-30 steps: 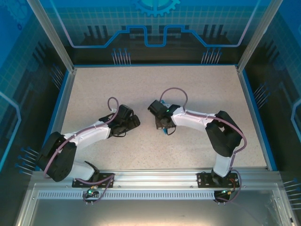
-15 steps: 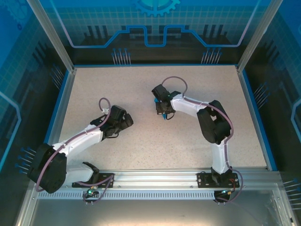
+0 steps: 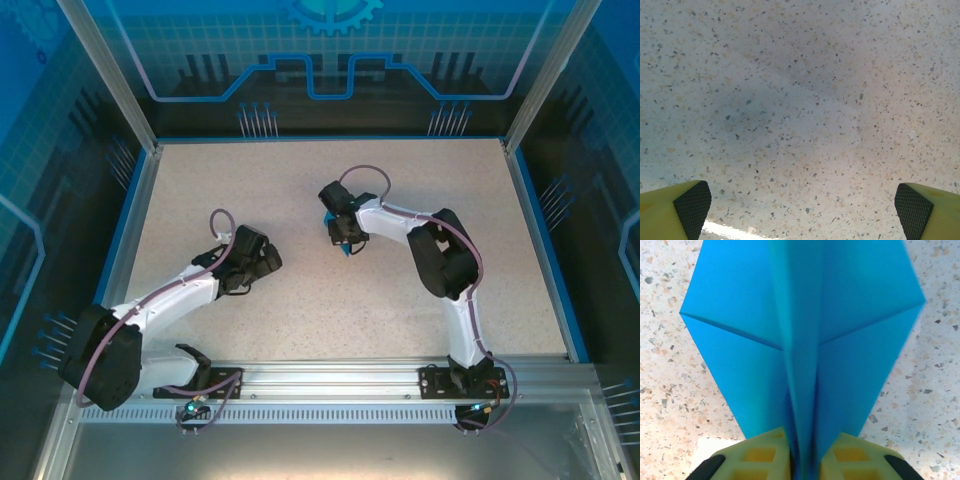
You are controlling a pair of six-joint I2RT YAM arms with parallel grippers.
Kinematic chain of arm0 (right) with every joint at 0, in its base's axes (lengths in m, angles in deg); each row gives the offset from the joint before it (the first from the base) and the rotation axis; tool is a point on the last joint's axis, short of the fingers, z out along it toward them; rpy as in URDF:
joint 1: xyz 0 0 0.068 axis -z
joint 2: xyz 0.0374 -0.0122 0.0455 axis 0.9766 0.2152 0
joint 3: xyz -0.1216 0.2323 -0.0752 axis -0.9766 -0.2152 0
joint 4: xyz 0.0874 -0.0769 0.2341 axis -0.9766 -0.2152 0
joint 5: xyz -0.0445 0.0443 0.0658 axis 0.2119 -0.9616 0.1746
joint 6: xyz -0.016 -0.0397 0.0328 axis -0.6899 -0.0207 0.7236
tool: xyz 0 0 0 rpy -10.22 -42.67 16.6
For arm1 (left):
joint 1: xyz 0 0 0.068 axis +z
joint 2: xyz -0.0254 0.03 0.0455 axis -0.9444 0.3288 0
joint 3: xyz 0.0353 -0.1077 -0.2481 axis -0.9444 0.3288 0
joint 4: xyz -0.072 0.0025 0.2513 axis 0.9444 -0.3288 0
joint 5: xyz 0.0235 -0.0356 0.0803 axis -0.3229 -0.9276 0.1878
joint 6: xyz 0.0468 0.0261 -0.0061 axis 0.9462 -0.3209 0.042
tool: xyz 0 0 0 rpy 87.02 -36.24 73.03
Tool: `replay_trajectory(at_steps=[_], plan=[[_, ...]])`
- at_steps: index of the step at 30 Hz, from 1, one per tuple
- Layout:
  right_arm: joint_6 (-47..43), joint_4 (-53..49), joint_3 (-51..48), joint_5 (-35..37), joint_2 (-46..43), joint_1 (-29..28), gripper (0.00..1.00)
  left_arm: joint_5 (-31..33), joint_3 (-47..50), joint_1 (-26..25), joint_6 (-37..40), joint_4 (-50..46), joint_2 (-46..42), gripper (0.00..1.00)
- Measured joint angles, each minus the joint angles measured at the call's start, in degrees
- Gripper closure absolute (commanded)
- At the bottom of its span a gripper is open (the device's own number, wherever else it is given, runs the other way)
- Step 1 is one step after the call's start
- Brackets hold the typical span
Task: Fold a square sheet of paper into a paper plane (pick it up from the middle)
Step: Move the paper plane to the center of the table.
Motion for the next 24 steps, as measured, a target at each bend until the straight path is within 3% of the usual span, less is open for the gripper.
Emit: replay_trajectory(at_steps=[8, 15, 20, 24], plan=[[0.02, -2.38, 0.35, -0.17, -3.54, 0.0, 0.57, 1.88, -4.13, 1.55, 2.54, -4.31, -0.02, 0.02], [-0.5, -1.92, -4.11, 2.21, -21.73, 0.5, 0.27, 6.05, -8.5, 3.56, 6.14, -6.91, -2.32, 0.01], [-2.56, 0.87, -12.44, 8.02, -35.63, 5.14, 0.05, 8.79, -9.77, 6.67, 10.36, -7.06, -4.24, 0.02], [-5.66, 3.98, -20.52, 12.35, -43.04, 11.47, 0.01, 10.45, -9.09, 9.77, 14.14, -4.39, -6.29, 0.01]])
